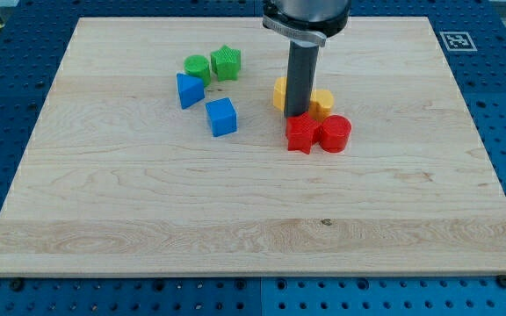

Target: Move the blue cube close to the red star

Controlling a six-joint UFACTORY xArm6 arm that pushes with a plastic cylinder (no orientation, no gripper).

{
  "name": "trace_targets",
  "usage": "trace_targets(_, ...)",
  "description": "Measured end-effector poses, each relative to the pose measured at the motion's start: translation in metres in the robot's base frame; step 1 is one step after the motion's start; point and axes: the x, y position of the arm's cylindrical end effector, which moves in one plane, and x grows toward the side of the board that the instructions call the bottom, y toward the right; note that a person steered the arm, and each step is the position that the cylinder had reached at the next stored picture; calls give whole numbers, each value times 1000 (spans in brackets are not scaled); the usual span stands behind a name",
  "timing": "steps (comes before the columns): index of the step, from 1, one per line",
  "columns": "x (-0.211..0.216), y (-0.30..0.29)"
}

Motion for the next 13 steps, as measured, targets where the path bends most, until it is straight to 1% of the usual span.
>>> trace_targets(3,38,-44)
trace_targets(4,64,-59)
trace_targets(5,84,-49)
trace_targets(6,87,-43)
trace_targets(8,90,-103)
trace_targets(9,90,-155)
trace_targets(10,65,-192)
trace_targets(11,27,-211)
trace_targets(12,-5,-216)
trace_targets(13,-19,-214)
